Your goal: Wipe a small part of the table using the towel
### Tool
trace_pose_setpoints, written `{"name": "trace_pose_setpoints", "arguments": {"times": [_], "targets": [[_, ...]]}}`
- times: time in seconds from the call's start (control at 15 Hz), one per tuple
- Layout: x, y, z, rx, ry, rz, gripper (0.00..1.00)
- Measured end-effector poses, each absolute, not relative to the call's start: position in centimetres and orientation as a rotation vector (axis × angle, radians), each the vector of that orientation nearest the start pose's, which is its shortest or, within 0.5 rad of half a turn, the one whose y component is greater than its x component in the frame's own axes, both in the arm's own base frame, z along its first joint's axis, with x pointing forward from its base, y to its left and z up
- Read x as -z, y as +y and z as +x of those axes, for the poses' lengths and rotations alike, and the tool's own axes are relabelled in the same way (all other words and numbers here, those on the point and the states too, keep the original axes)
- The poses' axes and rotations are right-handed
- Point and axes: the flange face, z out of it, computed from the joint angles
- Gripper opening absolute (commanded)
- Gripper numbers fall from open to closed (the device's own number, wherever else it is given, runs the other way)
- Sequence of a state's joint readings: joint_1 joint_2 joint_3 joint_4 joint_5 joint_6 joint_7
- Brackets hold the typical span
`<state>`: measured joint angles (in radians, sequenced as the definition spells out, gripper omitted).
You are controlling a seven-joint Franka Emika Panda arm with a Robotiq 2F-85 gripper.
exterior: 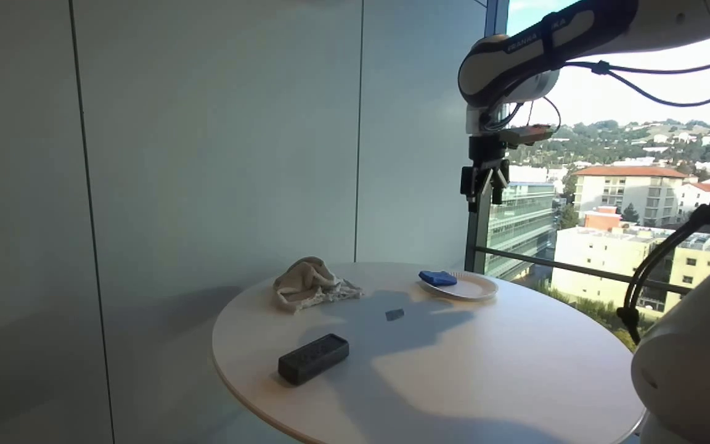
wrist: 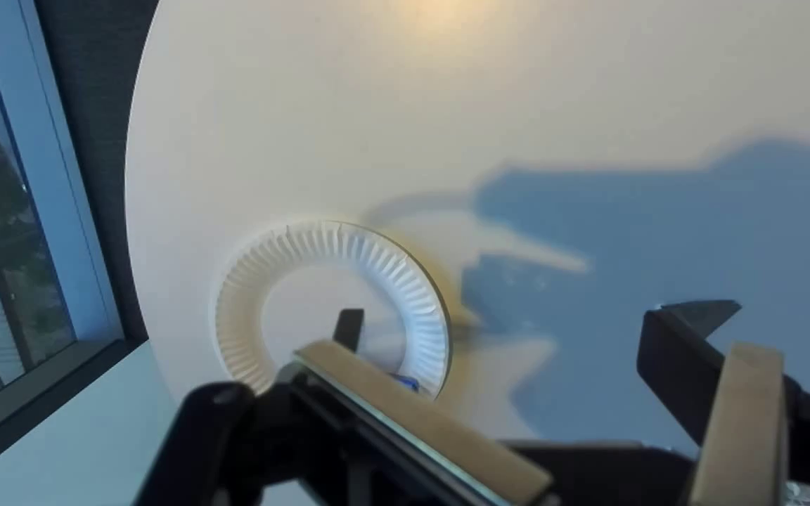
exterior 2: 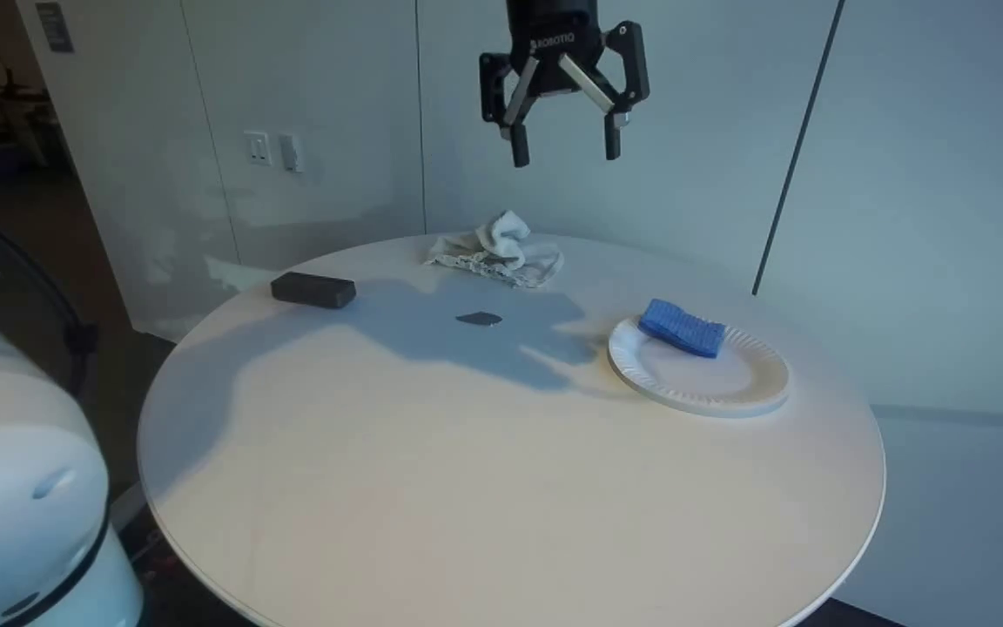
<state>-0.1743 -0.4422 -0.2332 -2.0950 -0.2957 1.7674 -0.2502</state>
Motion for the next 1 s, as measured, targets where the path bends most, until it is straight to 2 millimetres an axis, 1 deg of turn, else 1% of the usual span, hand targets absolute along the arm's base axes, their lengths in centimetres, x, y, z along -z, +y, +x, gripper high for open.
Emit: {"name": "trace_pose_setpoints", "arguments": {"times": [0.2,0.33,0.47,0.6,0.8,1.0], "targets": [[-61.3,-21.8,42.3,0.102,0.028,-3.391,1.00],[-61.8,-21.4,45.5,0.122,-0.129,-3.397,1.00],[-62.1,-20.2,48.8,0.150,-0.308,-3.363,1.00],[-62.1,-18.3,52.3,0.183,-0.483,-3.302,1.00],[-61.0,-15.7,57.0,0.223,-0.715,-3.184,1.00],[-58.7,-13.7,61.2,0.218,-0.870,-3.096,1.00]]}}
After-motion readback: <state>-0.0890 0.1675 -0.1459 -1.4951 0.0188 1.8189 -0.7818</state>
